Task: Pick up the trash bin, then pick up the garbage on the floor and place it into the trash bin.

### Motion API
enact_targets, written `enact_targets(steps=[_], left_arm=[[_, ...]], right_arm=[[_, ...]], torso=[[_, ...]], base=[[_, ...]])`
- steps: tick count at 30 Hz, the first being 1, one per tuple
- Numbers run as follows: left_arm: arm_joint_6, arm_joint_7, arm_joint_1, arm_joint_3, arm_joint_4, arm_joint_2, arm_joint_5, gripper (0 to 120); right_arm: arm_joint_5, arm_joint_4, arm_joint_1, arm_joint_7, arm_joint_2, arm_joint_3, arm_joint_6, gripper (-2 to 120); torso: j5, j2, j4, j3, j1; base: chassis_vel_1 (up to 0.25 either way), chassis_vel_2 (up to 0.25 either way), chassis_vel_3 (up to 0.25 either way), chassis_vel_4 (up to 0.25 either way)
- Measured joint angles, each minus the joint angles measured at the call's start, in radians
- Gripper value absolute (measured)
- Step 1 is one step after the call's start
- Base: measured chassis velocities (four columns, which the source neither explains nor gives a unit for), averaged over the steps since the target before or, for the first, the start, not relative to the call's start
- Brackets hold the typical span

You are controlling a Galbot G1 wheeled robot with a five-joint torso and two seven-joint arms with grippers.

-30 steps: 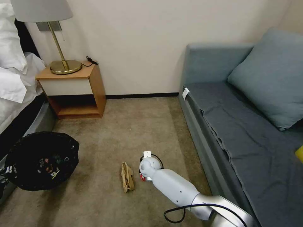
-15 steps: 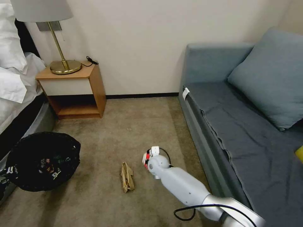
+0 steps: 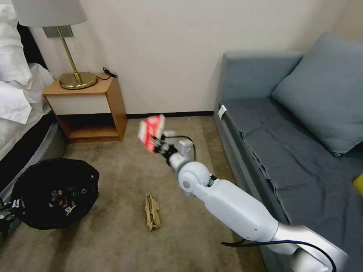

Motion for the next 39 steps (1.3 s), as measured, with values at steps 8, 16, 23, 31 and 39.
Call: enact_targets(steps=[8, 16, 23, 31, 39], left_arm=[[0.004, 0.003, 0.006, 0.003, -0.025, -0.017, 0.016, 1], [0.0, 0.008, 0.016, 0.004, -0.031, -0.013, 0.025, 1], [0.0, 0.009, 0.016, 0.002, -0.037, -0.016, 0.022, 1], [0.0, 0.011, 0.014, 0.019, -0.044, -0.018, 0.025, 1], [0.0, 0.013, 0.01, 0.036, -0.051, -0.026, 0.024, 1]], right_arm=[[-0.1, -0.025, 0.146, -0.137, 0.077, -0.195, 0.082, 0], [-0.118, -0.146, 0.236, -0.205, 0.157, -0.324, 0.101, 0], [-0.171, -0.221, 0.226, -0.234, 0.2, -0.446, 0.129, 0], [-0.219, -0.272, 0.21, -0.229, 0.247, -0.512, 0.131, 0], [-0.247, -0.321, 0.206, -0.214, 0.274, -0.525, 0.125, 0]], torso=[[-0.0001, 0.0, 0.0001, 0.0, 0.0], [-0.0002, 0.0, 0.0, 0.0, 0.0], [-0.0002, 0.0, -0.0002, 0.0, 0.0], [0.0001, 0.0, 0.0001, 0.0, 0.0], [0.0, 0.0, -0.0001, 0.0, 0.0]], base=[[0.0, 0.0, 0.0, 0.0], [0.0, 0.0, 0.0, 0.0], [0.0, 0.0, 0.0, 0.0], [0.0, 0.0, 0.0, 0.0], [0.0, 0.0, 0.0, 0.0]])
